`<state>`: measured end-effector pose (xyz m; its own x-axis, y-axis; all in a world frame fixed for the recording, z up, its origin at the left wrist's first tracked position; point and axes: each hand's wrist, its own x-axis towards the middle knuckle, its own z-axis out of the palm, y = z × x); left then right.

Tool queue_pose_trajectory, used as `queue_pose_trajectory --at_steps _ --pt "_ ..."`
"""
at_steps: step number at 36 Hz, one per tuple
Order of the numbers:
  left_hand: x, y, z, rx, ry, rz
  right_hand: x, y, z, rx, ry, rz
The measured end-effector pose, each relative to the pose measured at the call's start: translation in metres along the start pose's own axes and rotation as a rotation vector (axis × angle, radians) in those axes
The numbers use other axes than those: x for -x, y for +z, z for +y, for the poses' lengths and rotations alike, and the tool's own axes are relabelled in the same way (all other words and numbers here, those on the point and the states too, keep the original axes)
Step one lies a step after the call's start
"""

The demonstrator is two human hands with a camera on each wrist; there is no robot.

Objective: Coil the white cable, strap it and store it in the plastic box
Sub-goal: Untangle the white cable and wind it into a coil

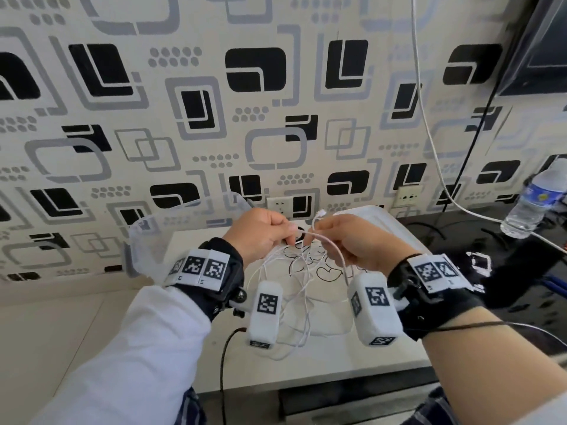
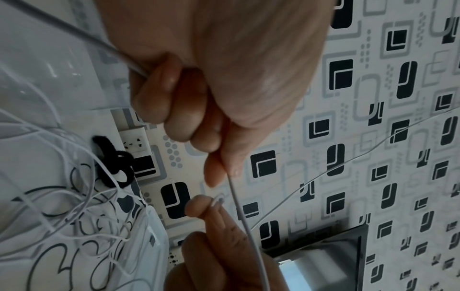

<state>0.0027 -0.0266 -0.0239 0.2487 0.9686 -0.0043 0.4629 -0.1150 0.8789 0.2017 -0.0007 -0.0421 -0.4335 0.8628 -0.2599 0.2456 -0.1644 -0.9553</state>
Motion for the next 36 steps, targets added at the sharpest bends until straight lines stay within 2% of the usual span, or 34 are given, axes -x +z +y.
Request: queue_pose_trajectory --at_steps 5,13,19,27,31,36 --pt "-0.004 -0.003 -0.006 -0.023 0.006 0.11 -0.002 0.01 -0.004 -0.06 0.045 -0.094" --pt "0.001 -0.003 -0.001 -0.12 -0.001 0.102 -0.002 0.01 -0.004 -0.223 0.072 -0.188" --pt "0.001 -0.002 -0.004 -0.106 -0.005 0.143 -0.003 0.011 0.002 -0.226 0.05 -0.199" --pt "0.0 0.007 -0.002 -0.066 0.037 0.163 0.002 0.01 0.005 -0.369 0.087 -0.264" --pt "-0.001 0.009 -0.002 -0.005 0.024 0.215 0.005 0.009 0.003 -0.412 0.075 -0.244" --pt "-0.003 0.012 -0.003 0.026 0.037 0.273 0.009 0.011 0.003 -0.442 0.077 -0.306"
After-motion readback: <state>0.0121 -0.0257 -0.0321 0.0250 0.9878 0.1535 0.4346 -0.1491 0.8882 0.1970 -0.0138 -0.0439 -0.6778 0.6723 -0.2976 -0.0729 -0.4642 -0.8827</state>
